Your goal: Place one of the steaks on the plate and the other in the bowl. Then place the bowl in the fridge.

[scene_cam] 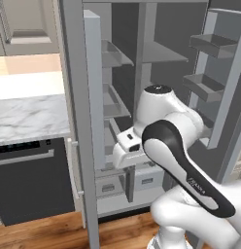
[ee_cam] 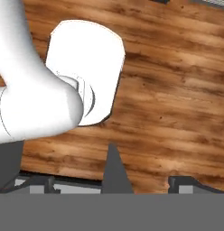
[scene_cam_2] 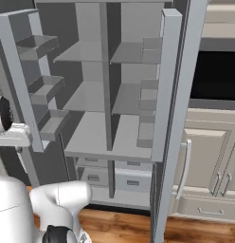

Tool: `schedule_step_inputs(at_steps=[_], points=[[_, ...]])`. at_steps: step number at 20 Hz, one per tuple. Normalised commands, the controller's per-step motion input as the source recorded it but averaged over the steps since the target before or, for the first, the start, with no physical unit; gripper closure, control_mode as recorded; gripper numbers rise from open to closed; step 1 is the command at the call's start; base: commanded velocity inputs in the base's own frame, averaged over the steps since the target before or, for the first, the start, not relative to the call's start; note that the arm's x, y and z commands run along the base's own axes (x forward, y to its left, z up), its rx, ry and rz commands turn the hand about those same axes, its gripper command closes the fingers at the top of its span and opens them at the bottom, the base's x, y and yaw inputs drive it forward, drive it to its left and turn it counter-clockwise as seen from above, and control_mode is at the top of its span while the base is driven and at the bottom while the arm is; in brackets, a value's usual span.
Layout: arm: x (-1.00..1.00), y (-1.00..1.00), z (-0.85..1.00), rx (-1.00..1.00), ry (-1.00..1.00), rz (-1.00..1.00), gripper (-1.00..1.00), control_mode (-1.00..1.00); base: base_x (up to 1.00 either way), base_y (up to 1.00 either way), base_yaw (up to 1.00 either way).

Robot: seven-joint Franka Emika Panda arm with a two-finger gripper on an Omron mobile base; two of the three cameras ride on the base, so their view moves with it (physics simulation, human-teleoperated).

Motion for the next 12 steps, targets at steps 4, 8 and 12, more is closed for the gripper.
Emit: schedule_step_inputs(at_steps=[4,8,12], points=[[0.0,-0.9,-0.43,0.0,0.0,0.54,-1.0,-1.0,0.0,0.0,0.0],[0.24,-0.49,-0.24,-0.1,0.07,0.27,-1.0,-1.0,0.0,0.0,0.0],[0.03,-0.01,0.0,-0.08,0.1,0.01,-1.0,-1.0,0.0,0.0,0.0]])
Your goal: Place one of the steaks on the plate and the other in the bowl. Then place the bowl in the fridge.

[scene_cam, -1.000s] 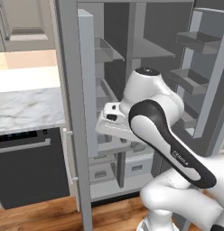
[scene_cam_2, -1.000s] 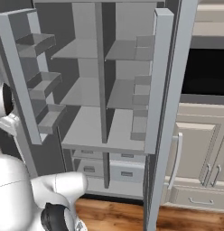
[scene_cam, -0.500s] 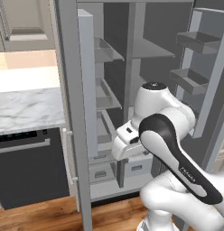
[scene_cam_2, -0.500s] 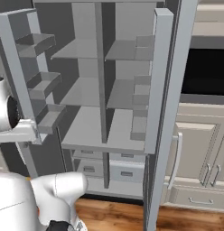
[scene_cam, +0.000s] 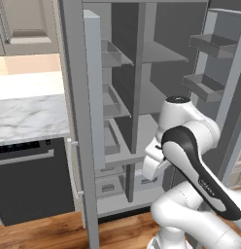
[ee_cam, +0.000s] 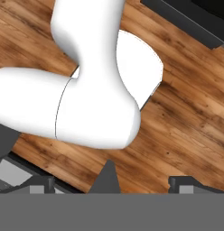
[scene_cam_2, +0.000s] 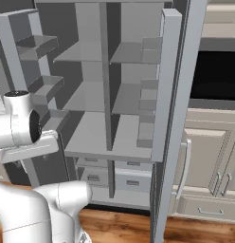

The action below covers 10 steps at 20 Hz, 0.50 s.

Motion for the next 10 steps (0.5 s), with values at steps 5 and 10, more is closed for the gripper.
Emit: schedule_step_inputs(at_steps=[5,10], points=[[0.0,0.09,-0.01,0.0,0.0,0.0,-1.0,-1.0,0.0,0.0,0.0],[-0.05,0.19,-0.01,0.0,0.0,0.0,-1.0,1.0,-0.16,0.08,0.0]])
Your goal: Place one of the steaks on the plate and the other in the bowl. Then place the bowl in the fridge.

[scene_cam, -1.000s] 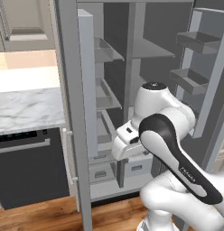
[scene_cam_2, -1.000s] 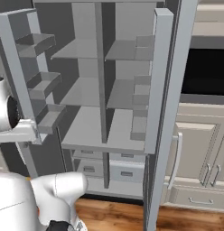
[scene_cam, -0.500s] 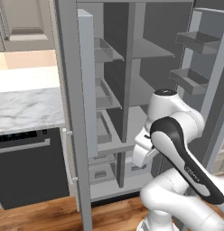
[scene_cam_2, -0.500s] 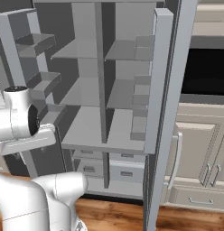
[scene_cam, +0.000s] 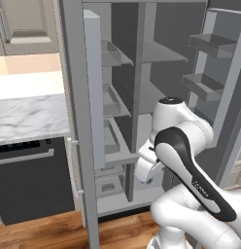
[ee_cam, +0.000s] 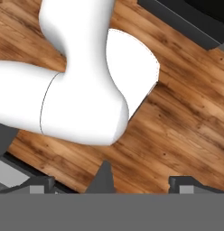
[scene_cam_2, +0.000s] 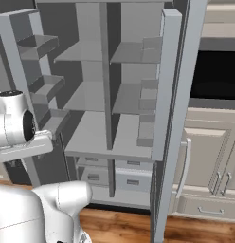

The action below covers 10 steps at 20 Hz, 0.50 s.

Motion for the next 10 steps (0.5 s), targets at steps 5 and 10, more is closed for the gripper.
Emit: schedule_step_inputs(at_steps=[5,10], points=[[0.0,0.0,0.0,0.0,0.0,0.0,-1.0,1.0,-0.49,0.48,0.0],[0.0,0.0,0.0,0.0,0.0,0.0,-1.0,1.0,-0.18,0.74,0.12]])
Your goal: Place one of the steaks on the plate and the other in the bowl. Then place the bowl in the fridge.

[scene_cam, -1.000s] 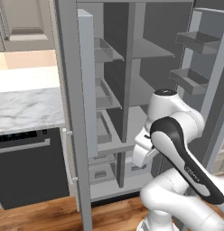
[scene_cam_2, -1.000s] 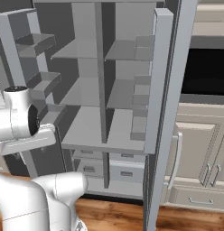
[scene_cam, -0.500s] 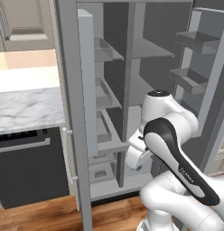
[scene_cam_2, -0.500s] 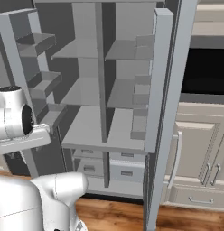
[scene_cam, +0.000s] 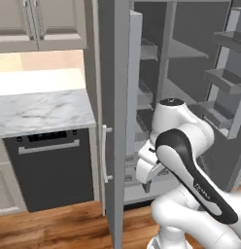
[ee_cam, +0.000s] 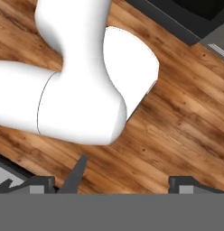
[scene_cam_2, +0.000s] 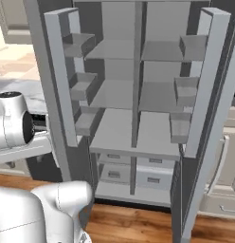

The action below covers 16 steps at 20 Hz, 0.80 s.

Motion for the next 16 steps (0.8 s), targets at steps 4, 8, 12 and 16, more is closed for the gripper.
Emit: schedule_step_inputs(at_steps=[4,8,12,16], points=[[0.0,0.0,0.0,0.0,0.0,0.0,-1.0,1.0,0.0,0.78,0.38],[0.0,0.0,0.0,0.0,0.0,0.0,-1.0,1.0,0.0,0.86,0.42],[0.0,0.0,0.0,0.0,0.0,0.0,-1.0,1.0,0.0,0.76,0.5],[0.0,0.0,0.0,0.0,0.0,0.0,-1.0,1.0,0.06,0.61,0.61]])
